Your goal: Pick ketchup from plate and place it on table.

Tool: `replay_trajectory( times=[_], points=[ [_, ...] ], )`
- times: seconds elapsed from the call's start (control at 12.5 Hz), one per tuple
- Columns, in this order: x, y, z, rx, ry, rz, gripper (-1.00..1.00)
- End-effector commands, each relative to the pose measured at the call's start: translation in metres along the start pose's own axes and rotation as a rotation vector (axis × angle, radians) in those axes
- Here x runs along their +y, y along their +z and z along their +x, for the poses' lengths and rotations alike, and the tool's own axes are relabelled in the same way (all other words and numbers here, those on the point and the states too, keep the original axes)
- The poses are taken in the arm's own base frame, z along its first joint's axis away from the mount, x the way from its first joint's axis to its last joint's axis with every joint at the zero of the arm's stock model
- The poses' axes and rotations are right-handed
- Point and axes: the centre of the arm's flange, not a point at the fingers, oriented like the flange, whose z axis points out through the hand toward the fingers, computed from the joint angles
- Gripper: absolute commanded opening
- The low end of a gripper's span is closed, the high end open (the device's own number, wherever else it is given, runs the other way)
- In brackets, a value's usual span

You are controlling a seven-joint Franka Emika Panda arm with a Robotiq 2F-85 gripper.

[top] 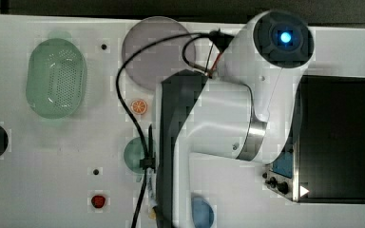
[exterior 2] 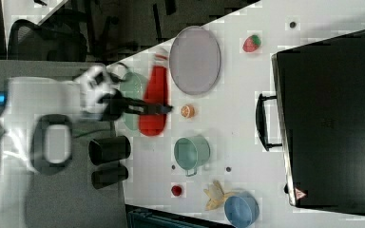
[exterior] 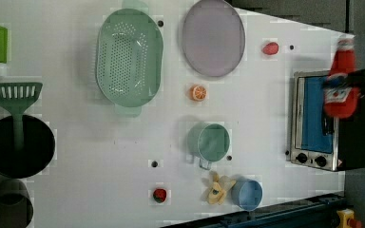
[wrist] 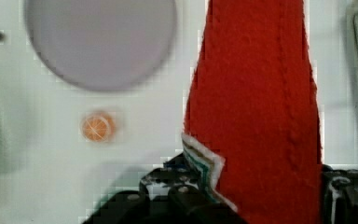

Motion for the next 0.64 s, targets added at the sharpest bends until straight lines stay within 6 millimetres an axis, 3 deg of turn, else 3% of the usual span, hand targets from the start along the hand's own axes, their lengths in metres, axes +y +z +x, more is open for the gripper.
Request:
replay_trajectory(
  times=[0.08, 0.64],
  points=[
    [-0.003, 0.051, -0.019, -0.06, 0.034, -0.011, 0.19],
    [0.009, 0.175, -0.03, -0.055, 0.051, -0.02, 0.19]
  ],
)
